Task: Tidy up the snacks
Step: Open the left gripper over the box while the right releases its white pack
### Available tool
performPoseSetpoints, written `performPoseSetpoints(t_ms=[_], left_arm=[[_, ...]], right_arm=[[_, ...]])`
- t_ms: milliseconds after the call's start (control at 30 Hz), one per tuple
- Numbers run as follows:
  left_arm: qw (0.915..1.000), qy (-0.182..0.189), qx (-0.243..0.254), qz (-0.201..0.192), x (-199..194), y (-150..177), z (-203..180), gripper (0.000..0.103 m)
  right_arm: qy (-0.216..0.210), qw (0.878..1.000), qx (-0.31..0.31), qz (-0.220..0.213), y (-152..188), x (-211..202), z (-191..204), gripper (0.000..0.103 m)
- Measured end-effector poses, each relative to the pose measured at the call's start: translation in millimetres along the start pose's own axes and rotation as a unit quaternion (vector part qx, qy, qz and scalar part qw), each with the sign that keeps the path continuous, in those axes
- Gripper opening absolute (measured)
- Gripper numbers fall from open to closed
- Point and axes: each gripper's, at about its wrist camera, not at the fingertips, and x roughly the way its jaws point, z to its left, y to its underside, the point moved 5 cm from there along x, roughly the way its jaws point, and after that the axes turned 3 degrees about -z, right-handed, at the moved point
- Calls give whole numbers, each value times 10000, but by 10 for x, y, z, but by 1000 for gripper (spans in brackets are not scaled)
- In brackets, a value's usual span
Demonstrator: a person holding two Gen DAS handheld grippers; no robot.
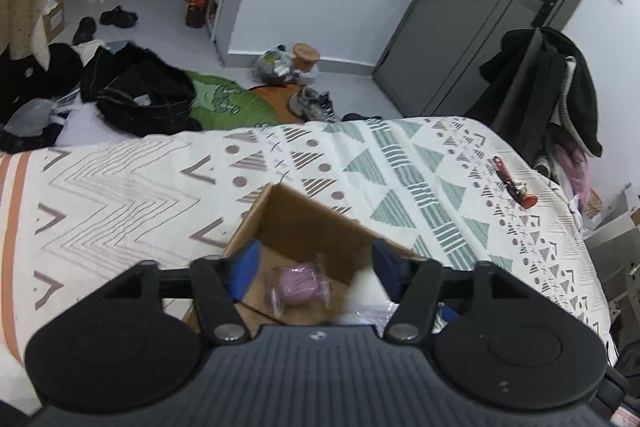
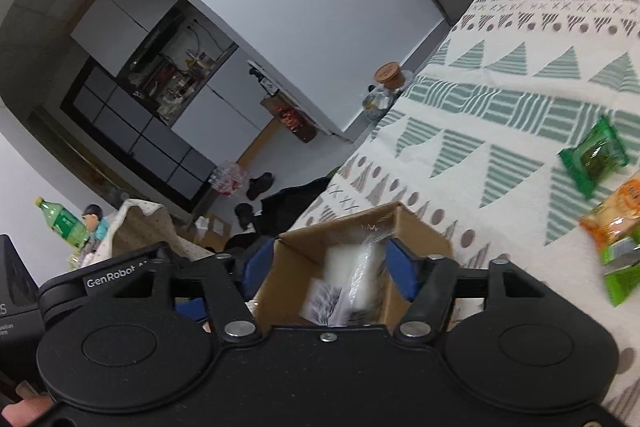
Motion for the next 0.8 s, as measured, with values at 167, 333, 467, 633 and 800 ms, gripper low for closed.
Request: performPoseSetpoints(t_ms=[167, 333, 467, 633, 800], left_arm=[[9998, -25, 95, 150, -53, 84, -39, 76], [9997, 8, 206, 105, -202, 144, -165, 81], [9993, -57, 358, 117, -304, 220, -285, 82], [9992, -101, 368, 90, -431, 331, -404, 92], [9987, -48, 508, 59, -554, 442, -562, 103]], right_arm=[[148, 9998, 100, -129, -49, -204, -80, 68], [330, 9992, 68, -203, -80, -432, -119, 74], [498, 9983, 7, -295, -100, -621, -152, 81], [703, 9967, 48, -393, -135, -894, -254, 85], [916, 9949, -1, -419, -131, -1131, -352, 92]])
